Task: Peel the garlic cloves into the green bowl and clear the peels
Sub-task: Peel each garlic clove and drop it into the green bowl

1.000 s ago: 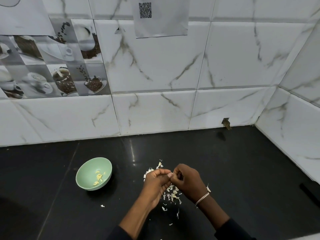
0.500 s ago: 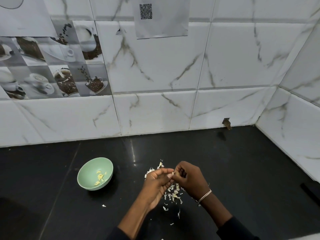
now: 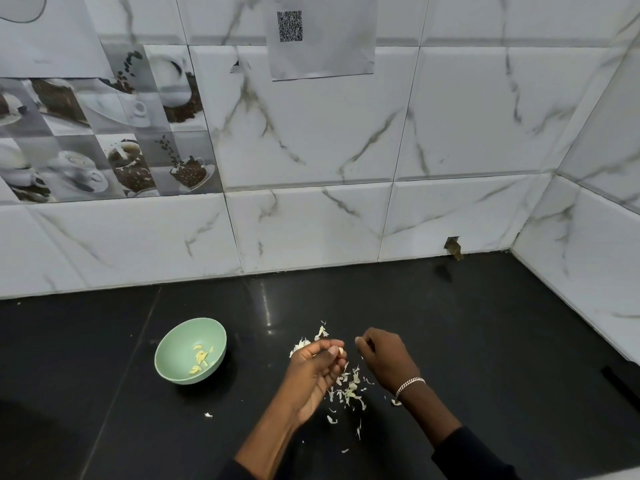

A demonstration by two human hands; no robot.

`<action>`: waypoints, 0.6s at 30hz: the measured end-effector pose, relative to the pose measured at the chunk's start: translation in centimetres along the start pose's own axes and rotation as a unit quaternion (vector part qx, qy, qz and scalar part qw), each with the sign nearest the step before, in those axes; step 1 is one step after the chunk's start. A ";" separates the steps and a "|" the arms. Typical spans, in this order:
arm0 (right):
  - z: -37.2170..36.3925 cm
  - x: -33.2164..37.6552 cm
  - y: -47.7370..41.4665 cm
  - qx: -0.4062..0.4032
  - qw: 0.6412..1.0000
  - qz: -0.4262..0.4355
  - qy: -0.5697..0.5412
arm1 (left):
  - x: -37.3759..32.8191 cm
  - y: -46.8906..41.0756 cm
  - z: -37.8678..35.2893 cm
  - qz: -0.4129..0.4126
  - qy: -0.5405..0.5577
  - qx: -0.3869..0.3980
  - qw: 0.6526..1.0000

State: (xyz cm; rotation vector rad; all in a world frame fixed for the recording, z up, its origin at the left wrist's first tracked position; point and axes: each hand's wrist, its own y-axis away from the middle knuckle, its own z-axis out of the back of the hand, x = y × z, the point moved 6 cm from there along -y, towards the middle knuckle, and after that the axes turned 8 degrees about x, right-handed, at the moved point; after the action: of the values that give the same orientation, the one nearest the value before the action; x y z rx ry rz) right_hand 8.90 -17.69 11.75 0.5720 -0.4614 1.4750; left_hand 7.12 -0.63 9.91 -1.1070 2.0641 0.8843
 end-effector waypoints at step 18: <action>-0.5 2.7 2.0 0.063 0.987 0.042 -0.139 | -1.1 -0.2 0.5 -0.065 -0.197 -0.064 0.976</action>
State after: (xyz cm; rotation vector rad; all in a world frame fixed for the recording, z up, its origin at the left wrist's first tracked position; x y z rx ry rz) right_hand 7.01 -15.25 13.11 0.8749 -0.6175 1.5186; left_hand 7.93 0.16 10.47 -1.0237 1.6120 1.0840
